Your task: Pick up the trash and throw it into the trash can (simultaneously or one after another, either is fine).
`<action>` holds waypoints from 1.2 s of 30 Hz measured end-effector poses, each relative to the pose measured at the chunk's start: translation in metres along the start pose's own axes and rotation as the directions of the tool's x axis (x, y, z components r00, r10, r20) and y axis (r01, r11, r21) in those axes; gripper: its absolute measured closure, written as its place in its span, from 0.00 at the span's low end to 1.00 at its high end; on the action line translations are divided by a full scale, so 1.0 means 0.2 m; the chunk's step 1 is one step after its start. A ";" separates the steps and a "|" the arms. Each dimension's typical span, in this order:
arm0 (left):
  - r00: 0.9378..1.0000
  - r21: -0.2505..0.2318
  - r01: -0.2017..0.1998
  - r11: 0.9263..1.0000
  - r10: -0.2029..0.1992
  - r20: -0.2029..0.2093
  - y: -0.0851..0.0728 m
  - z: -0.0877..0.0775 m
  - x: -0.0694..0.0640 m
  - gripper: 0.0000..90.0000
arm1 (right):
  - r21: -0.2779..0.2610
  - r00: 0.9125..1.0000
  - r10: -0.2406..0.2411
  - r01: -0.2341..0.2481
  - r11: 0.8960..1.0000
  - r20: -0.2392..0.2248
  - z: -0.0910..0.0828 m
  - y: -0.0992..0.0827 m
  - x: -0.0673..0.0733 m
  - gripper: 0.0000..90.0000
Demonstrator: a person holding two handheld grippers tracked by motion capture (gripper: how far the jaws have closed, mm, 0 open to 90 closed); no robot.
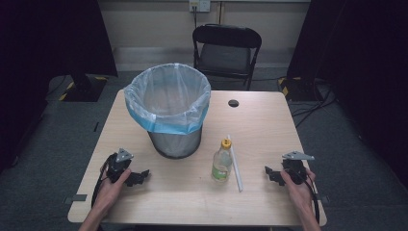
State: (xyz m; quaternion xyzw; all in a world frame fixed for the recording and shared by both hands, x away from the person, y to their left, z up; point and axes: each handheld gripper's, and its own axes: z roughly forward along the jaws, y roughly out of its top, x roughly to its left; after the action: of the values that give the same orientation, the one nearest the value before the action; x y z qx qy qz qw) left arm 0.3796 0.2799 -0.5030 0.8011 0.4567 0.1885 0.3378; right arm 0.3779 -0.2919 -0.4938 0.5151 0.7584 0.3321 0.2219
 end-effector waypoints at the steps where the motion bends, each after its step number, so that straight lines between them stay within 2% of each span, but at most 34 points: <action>1: 1.000 0.000 0.000 1.000 0.000 0.001 0.00 0.00 0.00 0.00 | 0.000 1.000 -0.001 0.001 1.000 -0.008 -0.01 0.00 0.00 0.19; 6: 1.000 0.000 -0.001 1.000 0.001 0.002 0.00 0.00 0.00 0.00 | -0.002 0.999 0.011 -0.011 1.000 -0.045 -0.02 0.01 0.01 0.18; 14: 1.000 0.000 -0.001 1.000 0.001 0.003 0.00 0.00 0.00 0.00 | 0.003 0.996 -0.015 0.016 1.000 -0.083 -0.02 0.03 0.06 0.18; 24: 1.000 0.000 0.000 1.000 0.000 0.002 0.00 0.00 0.00 0.00 | -0.026 0.987 -0.044 0.040 0.999 -0.153 -0.05 0.07 0.15 0.19; 26: 1.000 0.000 -0.001 1.000 0.001 0.002 0.00 0.00 0.00 0.00 | -0.049 0.988 -0.047 0.040 0.998 -0.146 -0.05 0.08 0.17 0.22; 29: 1.000 0.000 -0.001 1.000 0.001 0.002 0.00 0.00 0.00 0.00 | -0.053 0.986 -0.049 0.041 0.998 -0.157 -0.06 0.09 0.19 0.22; 33: 1.000 0.000 0.000 1.000 0.000 0.001 0.00 0.00 0.00 0.00 | -0.044 0.979 -0.063 0.056 0.997 -0.195 -0.07 0.09 0.23 0.22; 36: 1.000 0.000 0.001 1.000 -0.001 0.001 0.00 0.00 0.00 0.00 | -0.048 0.978 -0.068 0.059 0.997 -0.199 -0.07 0.10 0.25 0.21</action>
State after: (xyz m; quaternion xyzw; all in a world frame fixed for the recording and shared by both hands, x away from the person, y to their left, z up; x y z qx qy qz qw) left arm 0.3797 0.2799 -0.5031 0.8010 0.4568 0.1879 0.3383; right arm 0.3620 -0.2451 -0.4692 0.4499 0.7858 0.3907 0.1657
